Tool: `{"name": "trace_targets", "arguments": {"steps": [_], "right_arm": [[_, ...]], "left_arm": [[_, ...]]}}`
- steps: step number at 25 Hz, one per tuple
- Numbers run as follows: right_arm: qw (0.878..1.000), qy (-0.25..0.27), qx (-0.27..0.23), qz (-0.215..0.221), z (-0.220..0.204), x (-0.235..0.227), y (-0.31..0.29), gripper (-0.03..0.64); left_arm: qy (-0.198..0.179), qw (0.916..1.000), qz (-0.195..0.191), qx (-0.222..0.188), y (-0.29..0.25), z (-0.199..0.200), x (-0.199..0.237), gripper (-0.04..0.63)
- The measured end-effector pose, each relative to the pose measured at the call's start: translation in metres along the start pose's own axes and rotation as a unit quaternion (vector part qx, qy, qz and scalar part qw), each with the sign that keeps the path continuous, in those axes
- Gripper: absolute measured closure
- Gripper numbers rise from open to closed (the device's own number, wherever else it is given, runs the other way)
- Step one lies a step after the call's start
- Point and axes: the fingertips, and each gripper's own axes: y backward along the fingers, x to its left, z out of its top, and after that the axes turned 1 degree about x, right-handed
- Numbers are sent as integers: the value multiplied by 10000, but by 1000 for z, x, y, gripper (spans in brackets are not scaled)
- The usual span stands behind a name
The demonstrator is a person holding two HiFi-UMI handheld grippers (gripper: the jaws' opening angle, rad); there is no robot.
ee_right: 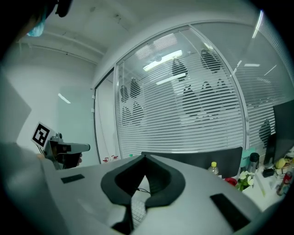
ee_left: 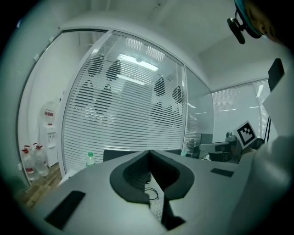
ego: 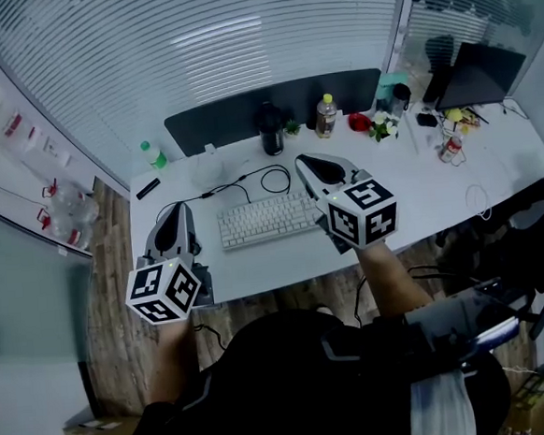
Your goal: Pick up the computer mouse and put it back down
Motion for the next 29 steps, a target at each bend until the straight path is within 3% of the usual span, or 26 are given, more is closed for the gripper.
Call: {"name": "trace_targets", "arguments": {"steps": [21,29], "right_arm": [[10000,11,3,12,-1,-9,-15,618],[10000,-71,-24,-56,1,-19,-14,618]], "left_arm": [[-352,9992,207,49,-3,1,-5,566],[-267,9993,260,-73,-3,9,-11,566]]}}
